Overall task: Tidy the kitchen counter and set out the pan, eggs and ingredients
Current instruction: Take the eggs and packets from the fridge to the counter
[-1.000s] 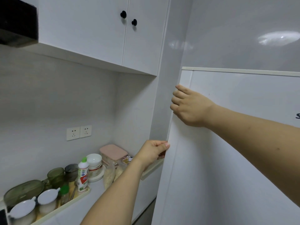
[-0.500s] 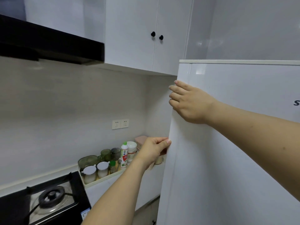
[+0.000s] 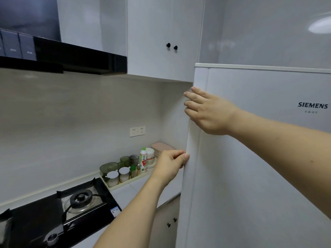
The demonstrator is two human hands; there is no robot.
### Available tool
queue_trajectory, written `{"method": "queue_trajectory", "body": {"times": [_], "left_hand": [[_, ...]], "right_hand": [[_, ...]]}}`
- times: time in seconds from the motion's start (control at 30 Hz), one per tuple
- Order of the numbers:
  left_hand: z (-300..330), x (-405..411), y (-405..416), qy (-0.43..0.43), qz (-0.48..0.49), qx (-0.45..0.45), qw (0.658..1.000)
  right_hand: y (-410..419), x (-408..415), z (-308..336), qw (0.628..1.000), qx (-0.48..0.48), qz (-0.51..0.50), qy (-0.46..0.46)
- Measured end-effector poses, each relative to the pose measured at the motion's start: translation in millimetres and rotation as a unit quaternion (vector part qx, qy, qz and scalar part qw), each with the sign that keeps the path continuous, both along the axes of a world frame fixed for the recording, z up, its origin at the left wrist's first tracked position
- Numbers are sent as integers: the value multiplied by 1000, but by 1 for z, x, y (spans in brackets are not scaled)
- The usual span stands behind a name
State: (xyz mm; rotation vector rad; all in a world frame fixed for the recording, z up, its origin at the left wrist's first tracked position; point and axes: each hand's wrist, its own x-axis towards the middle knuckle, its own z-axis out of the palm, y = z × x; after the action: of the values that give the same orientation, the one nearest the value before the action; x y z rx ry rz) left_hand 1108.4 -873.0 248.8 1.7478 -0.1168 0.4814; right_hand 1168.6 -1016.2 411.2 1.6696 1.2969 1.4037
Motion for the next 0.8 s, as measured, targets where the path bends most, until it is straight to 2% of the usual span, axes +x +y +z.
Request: {"method": "queue_trajectory", "body": {"times": [0.37,0.8], "left_hand": [[-2,-106,-53,-30,55,33,997],[4,-246,-178,-34,112,12,993]], "right_hand": [[-50,-103,0,1000,5,23,0],[-163,-215,-9,996,35,81,-20]]}}
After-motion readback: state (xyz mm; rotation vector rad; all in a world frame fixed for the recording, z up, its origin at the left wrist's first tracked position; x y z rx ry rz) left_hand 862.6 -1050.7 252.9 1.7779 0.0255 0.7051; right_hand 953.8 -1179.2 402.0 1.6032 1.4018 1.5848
